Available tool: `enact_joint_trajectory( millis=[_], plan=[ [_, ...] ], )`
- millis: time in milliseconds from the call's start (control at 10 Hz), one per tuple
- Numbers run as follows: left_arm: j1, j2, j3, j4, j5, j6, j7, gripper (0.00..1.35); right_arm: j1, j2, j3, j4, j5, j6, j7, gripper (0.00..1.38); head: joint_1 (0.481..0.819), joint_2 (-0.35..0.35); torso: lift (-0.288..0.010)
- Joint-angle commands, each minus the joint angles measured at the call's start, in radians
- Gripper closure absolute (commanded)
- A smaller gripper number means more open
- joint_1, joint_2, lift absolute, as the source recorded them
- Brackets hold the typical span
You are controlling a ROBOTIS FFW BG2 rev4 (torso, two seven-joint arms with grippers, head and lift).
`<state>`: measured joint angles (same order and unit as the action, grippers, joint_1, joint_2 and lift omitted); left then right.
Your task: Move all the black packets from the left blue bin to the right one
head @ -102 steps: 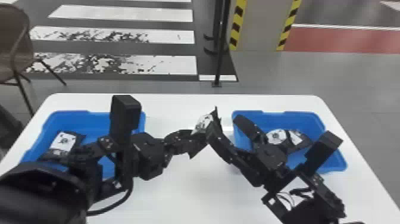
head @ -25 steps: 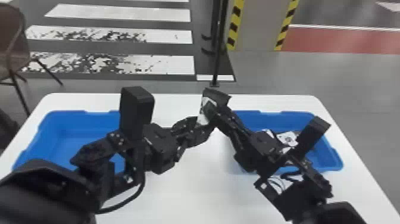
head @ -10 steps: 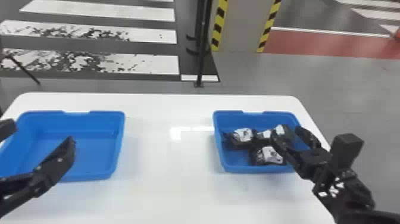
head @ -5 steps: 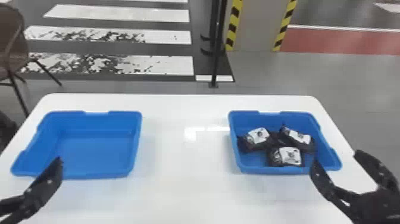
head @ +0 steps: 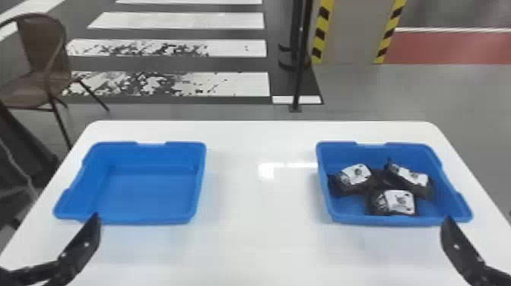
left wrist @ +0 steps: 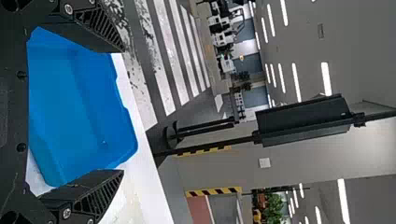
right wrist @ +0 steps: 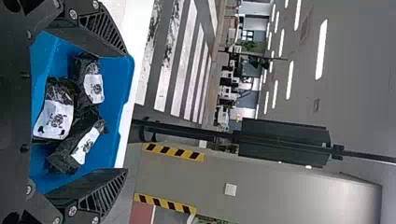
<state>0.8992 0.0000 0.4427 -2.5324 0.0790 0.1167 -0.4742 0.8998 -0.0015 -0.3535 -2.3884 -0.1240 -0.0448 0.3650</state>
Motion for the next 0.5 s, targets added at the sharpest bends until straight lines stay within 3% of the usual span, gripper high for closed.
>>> enact_joint_trajectory(
  millis=[0,200,400],
  plan=[
    [-0.013,-0.003,-0.014,0.035,0.017,-0.028,0.0,0.12,-0.004,0.002,0.007,0.016,-0.018,-0.024,0.002,0.15,0.695,0.006,-0.14],
    [-0.043,-0.003,-0.048,0.104,0.095,-0.09,0.003,0.12,-0.029,0.002,0.016,0.058,-0.063,-0.063,0.025,0.15,0.695,0.006,-0.14],
    [-0.053,-0.003,-0.078,0.111,0.12,-0.07,0.003,0.12,-0.046,0.002,0.032,0.068,-0.075,-0.068,0.028,0.15,0.695,-0.002,-0.14]
  ],
)
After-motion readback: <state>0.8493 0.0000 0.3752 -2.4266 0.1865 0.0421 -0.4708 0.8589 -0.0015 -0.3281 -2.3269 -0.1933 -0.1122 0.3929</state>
